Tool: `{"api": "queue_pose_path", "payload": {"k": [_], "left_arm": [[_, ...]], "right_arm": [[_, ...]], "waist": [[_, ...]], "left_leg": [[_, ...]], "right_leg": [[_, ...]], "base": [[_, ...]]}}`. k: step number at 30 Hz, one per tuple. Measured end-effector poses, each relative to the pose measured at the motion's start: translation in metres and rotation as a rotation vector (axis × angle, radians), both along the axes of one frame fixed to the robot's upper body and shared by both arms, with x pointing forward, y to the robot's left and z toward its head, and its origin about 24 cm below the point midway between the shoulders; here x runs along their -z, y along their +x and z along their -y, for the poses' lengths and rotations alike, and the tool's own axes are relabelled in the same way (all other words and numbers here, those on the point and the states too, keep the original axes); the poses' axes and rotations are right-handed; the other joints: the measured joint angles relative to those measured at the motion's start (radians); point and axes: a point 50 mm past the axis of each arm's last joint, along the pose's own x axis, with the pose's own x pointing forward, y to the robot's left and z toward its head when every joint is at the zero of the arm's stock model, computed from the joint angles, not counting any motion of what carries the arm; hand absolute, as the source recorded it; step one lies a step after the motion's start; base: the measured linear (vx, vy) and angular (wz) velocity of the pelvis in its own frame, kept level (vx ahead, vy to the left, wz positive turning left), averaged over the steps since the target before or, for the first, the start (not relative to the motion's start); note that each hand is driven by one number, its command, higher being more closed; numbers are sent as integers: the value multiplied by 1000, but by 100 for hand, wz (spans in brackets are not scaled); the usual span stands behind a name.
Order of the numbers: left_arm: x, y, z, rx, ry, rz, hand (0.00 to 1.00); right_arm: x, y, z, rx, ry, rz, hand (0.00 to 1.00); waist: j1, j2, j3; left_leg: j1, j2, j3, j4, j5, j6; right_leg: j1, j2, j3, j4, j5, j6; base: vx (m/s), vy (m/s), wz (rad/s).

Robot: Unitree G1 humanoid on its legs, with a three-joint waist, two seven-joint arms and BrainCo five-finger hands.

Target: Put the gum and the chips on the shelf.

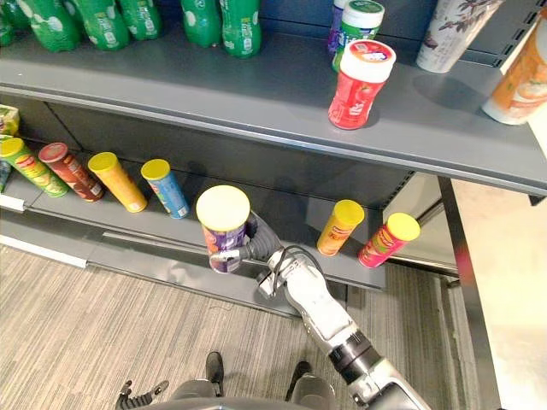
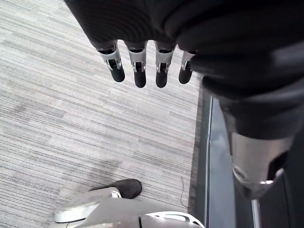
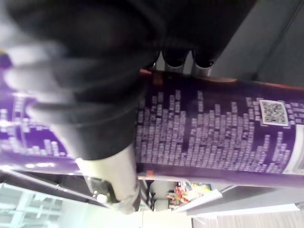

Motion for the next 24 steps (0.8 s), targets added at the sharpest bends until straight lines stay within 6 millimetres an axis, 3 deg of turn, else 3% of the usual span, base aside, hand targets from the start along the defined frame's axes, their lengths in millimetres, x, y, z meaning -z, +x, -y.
{"api": "queue_pose_path", "payload": {"k": [4, 12, 16, 18, 24], "left_arm": [[-3, 20, 2, 32, -9, 51, 0], [-12, 52, 8, 63, -51, 162, 0], [-15, 59, 11, 84, -59, 191, 0], [-17, 66, 15, 106, -67, 203, 0], [-17, 68, 19, 113, -79, 208, 0]], "right_arm": [[1, 30, 16, 183, -36, -1, 100], [-43, 83, 52, 527, 4, 104, 100], [-60, 94, 60, 608, 21, 137, 100], [-68, 99, 62, 642, 25, 158, 100], [-69, 106, 70, 723, 21, 152, 100]], "waist": [[14, 12, 41], [40, 32, 175], [50, 44, 219], [63, 63, 240], [72, 83, 258]], "left_leg": [[-35, -7, -9, 0, 25, 3], [-91, -38, -66, 6, 86, 7], [-104, -58, -87, 7, 103, 10], [-116, -69, -92, 7, 107, 15], [-165, -78, -107, 37, 105, 17]], "right_leg": [[-35, -26, -29, 55, -26, 1], [-102, -98, -88, 203, -96, 2], [-123, -122, -86, 251, -113, 4], [-137, -134, -85, 261, -115, 8], [-166, -143, -84, 266, -117, 11]], "base": [[-43, -9, 32], [-9, -19, 36], [20, -29, 25], [-11, -24, 10], [-22, -35, 10]]}}
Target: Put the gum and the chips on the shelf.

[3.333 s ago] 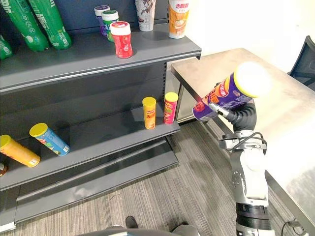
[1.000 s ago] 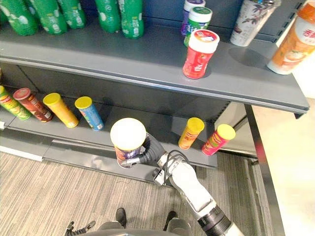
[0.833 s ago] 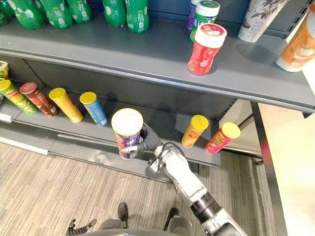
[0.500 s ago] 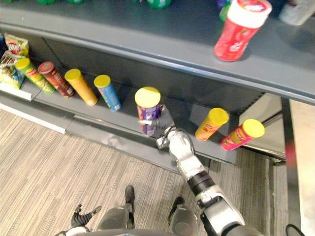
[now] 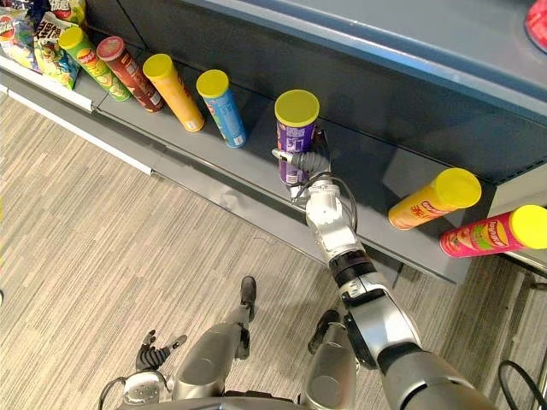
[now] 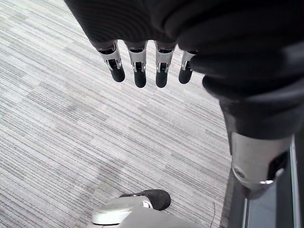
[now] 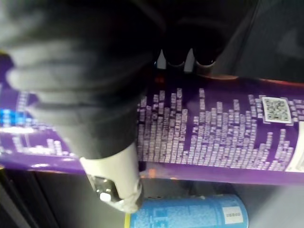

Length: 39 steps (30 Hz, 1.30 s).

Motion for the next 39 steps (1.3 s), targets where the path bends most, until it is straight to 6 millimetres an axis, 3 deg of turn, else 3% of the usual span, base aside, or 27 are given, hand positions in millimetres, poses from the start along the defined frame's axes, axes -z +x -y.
{"api": "queue_pose_path", "payload": {"k": [5, 16, 20, 23, 28, 39], "left_arm": [[0, 5, 5, 28, -3, 5, 0], [1, 9, 10, 57, -1, -3, 0], [1, 12, 14, 56, 4, 4, 0], [0, 15, 18, 59, 0, 14, 0], [-1, 20, 20, 65, -1, 22, 0], [-2, 21, 22, 59, -2, 37, 0]], "right_arm": [[-3, 4, 3, 37, 2, 3, 100], [-5, 7, 8, 96, -26, 11, 100], [-18, 10, 15, 151, 1, 71, 100], [-29, 11, 20, 189, 21, 117, 100], [-47, 13, 21, 222, 26, 180, 100], [-53, 13, 26, 254, 45, 198, 100]], "waist": [[10, 29, 28], [28, 56, 50], [34, 80, 60], [56, 93, 65], [76, 102, 69], [80, 106, 71]], "left_leg": [[-48, -1, 3, 65, -23, 4], [-149, 24, 20, 169, -50, 0], [-185, 32, 21, 203, -64, 1], [-204, 41, 23, 216, -69, -2], [-243, 48, 21, 249, -79, -4], [-281, 62, 26, 316, -110, -3]], "right_leg": [[-32, -6, 12, 16, -2, -3], [-112, 10, 41, 40, -1, -7], [-139, 13, 46, 49, -3, -9], [-157, 22, 50, 50, -1, -13], [-188, 22, 51, 66, -5, -20], [-212, 26, 61, 84, -8, -23]], "base": [[-39, -65, -2], [-6, -84, -6], [7, -74, -4], [20, -74, -7], [33, -74, 0], [17, -52, -4]]}}
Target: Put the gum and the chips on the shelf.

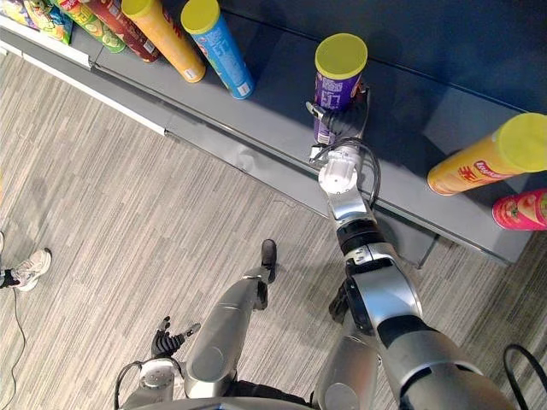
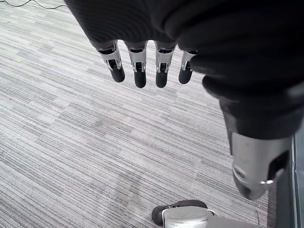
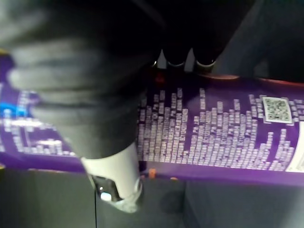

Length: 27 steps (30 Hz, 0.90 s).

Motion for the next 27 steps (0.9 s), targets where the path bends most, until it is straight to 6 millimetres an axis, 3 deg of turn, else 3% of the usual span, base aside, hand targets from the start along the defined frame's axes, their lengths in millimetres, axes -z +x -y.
{"api": "queue_pose_path", "payload": {"k": [6, 7, 20, 27], "left_arm": [[0, 0, 0, -1, 0, 1, 0], [0, 0, 0, -3, -1, 1, 0], [0, 0, -2, -8, 1, -3, 0], [0, 1, -2, 0, -3, -6, 0]], "right_arm": [[4, 0, -3, -24, -6, -12, 100], [7, -1, -6, -46, -7, -18, 0], [53, -2, -5, -154, -48, -187, 0], [63, -3, 7, -151, -69, -233, 0]], "waist": [[-1, 0, 0], [-2, 0, 0], [-6, -12, -6], [-9, -13, -6]], "left_leg": [[-3, 8, 2, 16, -6, 0], [-4, 13, 4, 23, -11, -1], [51, 35, 23, 10, -15, -9], [93, 46, 35, -36, -1, -7]], "right_leg": [[1, 6, 3, 0, 0, 0], [3, 12, 5, -2, 0, 0], [54, 37, 8, -32, 10, -8], [98, 65, 14, -107, 52, -6]], "base": [[9, -47, -4], [13, -47, -8], [7, -41, -6], [35, -14, -8]]}}
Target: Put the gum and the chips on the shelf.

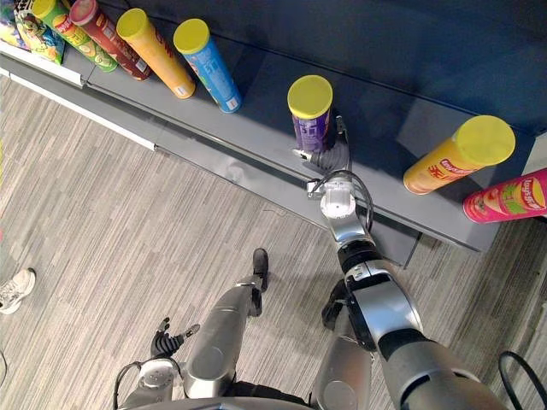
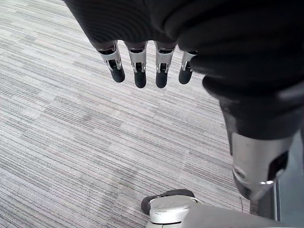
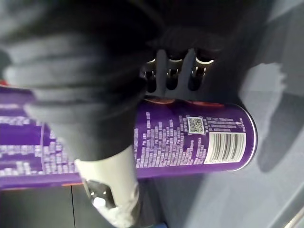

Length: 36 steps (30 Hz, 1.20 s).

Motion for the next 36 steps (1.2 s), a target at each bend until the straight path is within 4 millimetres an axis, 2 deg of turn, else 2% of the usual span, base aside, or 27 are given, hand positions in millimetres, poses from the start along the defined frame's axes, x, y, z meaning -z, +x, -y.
{"api": "queue_pose_path", "payload": {"k": [5, 7, 10, 12, 13, 15, 17, 18, 20, 22, 24, 28, 32, 36], "left_arm": [[1, -2, -3, 3, 2, -19, 0], [2, -6, -6, -7, 3, -28, 0], [2, -13, -14, -8, -5, -35, 0], [3, -19, -19, -15, -20, -47, 0], [4, -20, -20, -15, -21, -52, 0], [7, -33, -24, -36, -36, -89, 0], [11, -45, -25, -43, -46, -125, 0], [11, -48, -26, -47, -48, -134, 0], [14, -56, -28, -57, -61, -165, 0], [16, -63, -29, -45, -83, -194, 0], [17, -66, -31, -43, -90, -203, 0], [19, -72, -31, -69, -121, -227, 0], [22, -81, -34, -178, -184, -241, 0], [26, -92, -33, -336, -275, -242, 0]], "right_arm": [[21, -6, 13, 2, 20, -70, 0], [32, -10, 17, -5, 31, -106, 0], [61, -27, 26, -23, 53, -174, 0], [88, -49, 34, -30, 58, -238, 0], [96, -55, 35, -34, 60, -260, 0], [128, -82, 38, -42, 76, -361, 0], [151, -105, 36, -55, 98, -439, 0], [157, -113, 36, -62, 103, -458, 0], [177, -141, 35, -93, 96, -531, 0], [190, -166, 29, -144, 109, -594, 0], [196, -173, 24, -169, 126, -628, 0], [220, -203, 15, -244, 170, -790, 0], [255, -249, 8, -199, 340, -1030, 0], [280, -283, 31, 13, 461, -1187, 0]], "waist": [[-7, -12, -1], [-25, -32, -1], [-49, -70, -7], [-59, -95, -26], [-63, -101, -34], [-86, -120, -87], [-106, -132, -135], [-110, -136, -147], [-112, -145, -193], [-141, -162, -229], [-150, -171, -244], [-161, -174, -279], [-169, -172, -298], [-177, -173, -315]], "left_leg": [[86, 4, 28, -60, 7, 0], [119, 4, 42, -91, 13, -1], [180, 2, 58, -130, 18, -4], [231, -4, 78, -165, 18, -4], [240, -5, 79, -174, 19, -4], [283, -15, 95, -223, 26, -6], [324, -21, 108, -263, 29, -6], [337, -23, 113, -275, 30, -7], [385, -28, 137, -311, 29, -7], [410, -28, 143, -311, 20, -19], [421, -26, 156, -311, 18, -21], [443, -17, 176, -317, 9, -27], [464, -8, 190, -318, 4, -35], [469, -6, 188, -318, -4, -35]], "right_leg": [[74, 22, 16, -74, 21, 9], [99, 28, 18, -103, 31, 12], [155, 38, 27, -150, 49, 18], [192, 41, 37, -178, 54, 26], [199, 42, 40, -183, 56, 28], [232, 43, 43, -221, 63, 40], [261, 46, 50, -251, 68, 48], [271, 47, 54, -260, 69, 49], [298, 54, 73, -287, 73, 57], [336, 57, 74, -317, 78, 61], [343, 61, 82, -325, 79, 60], [371, 75, 98, -362, 89, 58], [398, 95, 105, -401, 107, 50], [414, 102, 105, -431, 115, 53]], "base": [[51, -5, -15], [67, 3, -16], [123, 14, -15], [118, 23, -17], [125, 26, -14], [129, 37, -10], [127, 35, -15], [140, 41, -23], [118, 42, -27], [114, 34, -8], [45, 13, -14], [24, 1, -16], [11, -7, -13], [0, -2, 0]]}}
